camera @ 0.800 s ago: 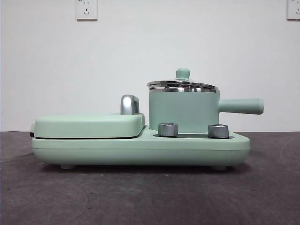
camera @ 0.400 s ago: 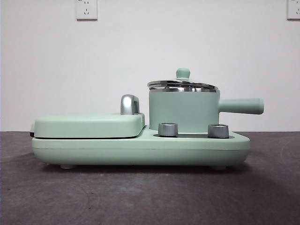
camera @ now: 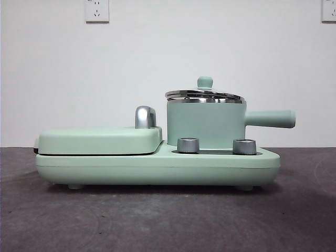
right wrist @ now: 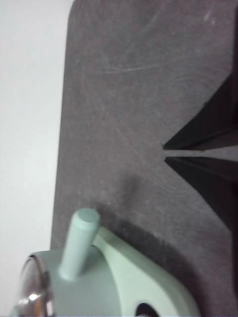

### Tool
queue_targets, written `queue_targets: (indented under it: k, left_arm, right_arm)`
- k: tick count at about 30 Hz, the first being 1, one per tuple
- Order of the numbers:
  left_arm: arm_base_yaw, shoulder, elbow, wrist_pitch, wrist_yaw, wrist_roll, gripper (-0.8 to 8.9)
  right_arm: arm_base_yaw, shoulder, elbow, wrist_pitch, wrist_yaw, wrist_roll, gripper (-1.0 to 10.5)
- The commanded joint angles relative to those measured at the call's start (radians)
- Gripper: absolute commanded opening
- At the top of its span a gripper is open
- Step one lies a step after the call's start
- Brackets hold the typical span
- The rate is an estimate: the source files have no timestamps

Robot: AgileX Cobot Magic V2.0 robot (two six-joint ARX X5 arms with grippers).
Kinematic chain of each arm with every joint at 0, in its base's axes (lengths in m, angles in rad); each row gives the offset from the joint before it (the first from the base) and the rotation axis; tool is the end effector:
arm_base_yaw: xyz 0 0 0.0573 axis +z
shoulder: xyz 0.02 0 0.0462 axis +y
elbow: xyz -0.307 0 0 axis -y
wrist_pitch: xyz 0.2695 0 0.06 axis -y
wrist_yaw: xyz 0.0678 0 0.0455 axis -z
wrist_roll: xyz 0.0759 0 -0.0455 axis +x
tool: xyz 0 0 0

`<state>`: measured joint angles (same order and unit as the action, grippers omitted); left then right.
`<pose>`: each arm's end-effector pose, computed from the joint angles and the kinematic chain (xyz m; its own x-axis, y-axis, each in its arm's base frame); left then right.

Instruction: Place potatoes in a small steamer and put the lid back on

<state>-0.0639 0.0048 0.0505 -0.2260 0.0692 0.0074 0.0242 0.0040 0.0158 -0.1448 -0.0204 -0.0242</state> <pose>0.1201 -0.0129 0.1515 0.9750 -0.1317 -0.1789 0.1329 0.9911 -0.0051 0.1241 0.0046 0.1489 0.9902 0.0444 -0.1326 -0.0476 0.9986 -0.0213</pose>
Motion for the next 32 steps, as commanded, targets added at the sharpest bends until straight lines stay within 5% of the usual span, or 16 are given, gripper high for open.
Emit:
queue_targets:
  k: [1, 15, 32]
  left_arm:
    - [-0.002, -0.002, -0.02, -0.005, 0.002, 0.007, 0.06]
    - [-0.002, -0.002, -0.02, -0.005, 0.002, 0.007, 0.06]
    - [-0.002, -0.002, -0.02, -0.005, 0.002, 0.007, 0.06]
  right_arm:
    - [-0.002, 0.0, -0.005, -0.022, 0.024, -0.009, 0.2]
    - [-0.002, 0.0, -0.005, -0.034, 0.021, 0.076, 0.2]
    - [-0.023, 0.0, -0.005, -0.01, 0.021, 0.072, 0.2]
